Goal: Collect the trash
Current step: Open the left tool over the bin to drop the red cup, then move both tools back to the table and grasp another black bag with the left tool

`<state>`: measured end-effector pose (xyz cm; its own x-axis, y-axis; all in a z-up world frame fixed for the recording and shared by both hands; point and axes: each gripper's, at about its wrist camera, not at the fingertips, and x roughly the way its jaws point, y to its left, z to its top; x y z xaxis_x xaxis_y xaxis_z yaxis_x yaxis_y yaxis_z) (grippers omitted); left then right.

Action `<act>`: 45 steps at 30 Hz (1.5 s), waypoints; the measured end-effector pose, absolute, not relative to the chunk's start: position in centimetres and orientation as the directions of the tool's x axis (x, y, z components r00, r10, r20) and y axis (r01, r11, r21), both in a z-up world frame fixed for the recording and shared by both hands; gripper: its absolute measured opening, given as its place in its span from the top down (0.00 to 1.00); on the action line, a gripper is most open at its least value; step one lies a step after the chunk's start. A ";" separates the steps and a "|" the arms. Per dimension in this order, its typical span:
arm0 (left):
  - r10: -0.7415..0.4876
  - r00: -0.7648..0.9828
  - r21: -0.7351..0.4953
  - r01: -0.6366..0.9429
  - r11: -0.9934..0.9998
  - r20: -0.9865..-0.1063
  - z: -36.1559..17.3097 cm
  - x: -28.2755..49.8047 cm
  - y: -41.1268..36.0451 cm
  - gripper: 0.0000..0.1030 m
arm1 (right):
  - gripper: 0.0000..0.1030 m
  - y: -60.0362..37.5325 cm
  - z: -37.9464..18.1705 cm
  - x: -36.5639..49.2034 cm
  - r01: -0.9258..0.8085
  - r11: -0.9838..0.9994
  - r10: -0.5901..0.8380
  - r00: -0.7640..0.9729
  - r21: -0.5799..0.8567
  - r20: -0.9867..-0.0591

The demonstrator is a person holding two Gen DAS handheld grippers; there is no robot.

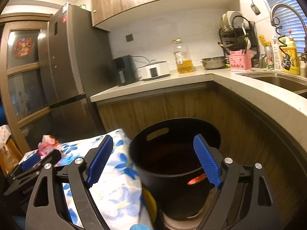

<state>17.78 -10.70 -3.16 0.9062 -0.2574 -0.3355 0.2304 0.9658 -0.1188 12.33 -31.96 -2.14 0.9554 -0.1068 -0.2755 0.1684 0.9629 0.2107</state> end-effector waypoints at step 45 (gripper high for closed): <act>0.038 0.804 -0.205 -0.197 0.959 -0.594 -10.8 24.0 14.1 0.81 | 0.19 -8.5 -7.0 22.1 -0.219 0.962 0.267 0.877 0.163 -0.400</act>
